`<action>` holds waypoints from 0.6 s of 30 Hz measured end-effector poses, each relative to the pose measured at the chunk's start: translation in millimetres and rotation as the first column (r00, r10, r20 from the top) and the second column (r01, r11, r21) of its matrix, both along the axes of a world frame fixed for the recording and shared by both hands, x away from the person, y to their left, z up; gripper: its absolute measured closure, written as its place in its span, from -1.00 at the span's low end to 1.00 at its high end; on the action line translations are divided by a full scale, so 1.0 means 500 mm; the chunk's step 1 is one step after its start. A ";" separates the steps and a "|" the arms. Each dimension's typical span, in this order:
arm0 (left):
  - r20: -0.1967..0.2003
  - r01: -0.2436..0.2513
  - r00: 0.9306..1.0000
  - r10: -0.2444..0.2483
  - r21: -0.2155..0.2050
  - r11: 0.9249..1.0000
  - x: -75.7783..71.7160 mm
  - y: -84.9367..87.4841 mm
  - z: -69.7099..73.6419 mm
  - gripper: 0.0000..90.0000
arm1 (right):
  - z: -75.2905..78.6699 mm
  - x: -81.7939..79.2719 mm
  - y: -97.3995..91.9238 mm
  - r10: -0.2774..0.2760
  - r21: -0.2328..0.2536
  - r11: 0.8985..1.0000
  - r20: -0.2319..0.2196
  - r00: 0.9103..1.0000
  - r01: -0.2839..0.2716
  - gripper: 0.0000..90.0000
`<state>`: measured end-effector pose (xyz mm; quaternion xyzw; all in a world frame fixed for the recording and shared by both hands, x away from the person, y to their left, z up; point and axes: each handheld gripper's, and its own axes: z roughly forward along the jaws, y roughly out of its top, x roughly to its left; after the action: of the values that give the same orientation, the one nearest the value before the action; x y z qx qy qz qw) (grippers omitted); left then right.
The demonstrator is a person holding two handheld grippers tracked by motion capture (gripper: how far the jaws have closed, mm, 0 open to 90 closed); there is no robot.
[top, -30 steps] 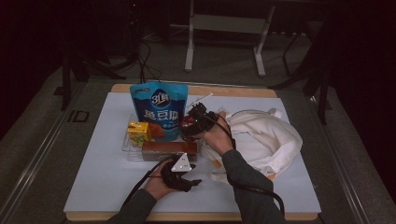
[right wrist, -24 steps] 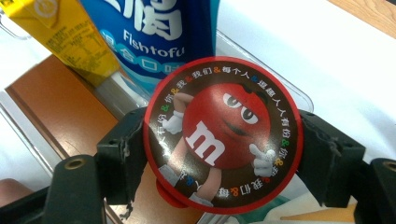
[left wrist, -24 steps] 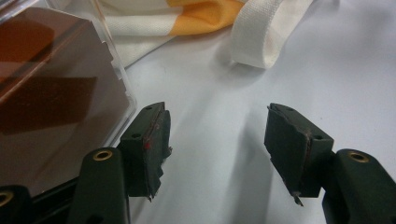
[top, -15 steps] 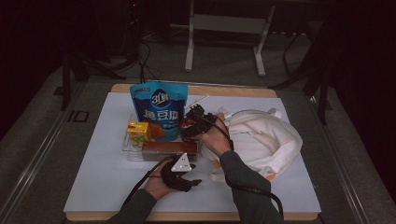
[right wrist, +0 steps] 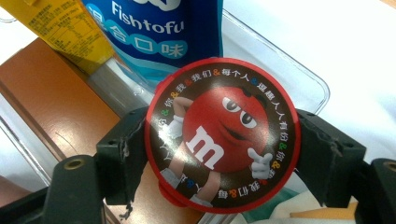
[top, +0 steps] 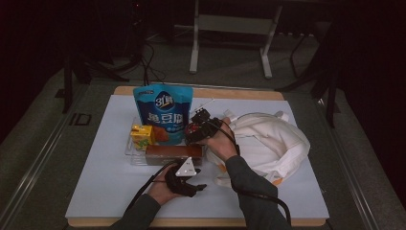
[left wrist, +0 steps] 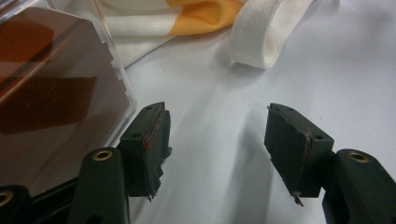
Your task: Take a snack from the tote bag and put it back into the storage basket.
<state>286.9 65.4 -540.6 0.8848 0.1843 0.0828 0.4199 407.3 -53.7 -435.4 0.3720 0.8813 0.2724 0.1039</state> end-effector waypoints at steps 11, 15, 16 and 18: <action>0.000 0.000 1.000 0.000 0.003 1.000 0.000 0.000 0.000 -0.13 | 0.016 -0.005 -0.007 0.014 0.010 1.000 0.028 1.000 -0.014 -0.33; -0.001 -0.001 1.000 0.001 0.002 1.000 0.000 0.000 0.000 -0.12 | 0.012 -0.004 -0.012 0.011 0.011 1.000 0.027 1.000 -0.012 -0.33; -0.001 -0.001 1.000 0.001 0.000 1.000 0.000 0.000 0.000 -0.12 | 0.012 -0.004 -0.014 0.009 0.014 1.000 0.025 1.000 -0.010 -0.32; 0.000 -0.001 1.000 0.001 0.002 1.000 0.000 0.000 0.000 -0.12 | 0.012 -0.003 -0.017 0.006 0.015 1.000 0.028 1.000 -0.007 -0.32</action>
<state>286.8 65.4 -540.5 0.8851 0.1848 0.0830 0.4191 405.7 -62.3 -429.4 0.3662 0.8789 0.2844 0.1124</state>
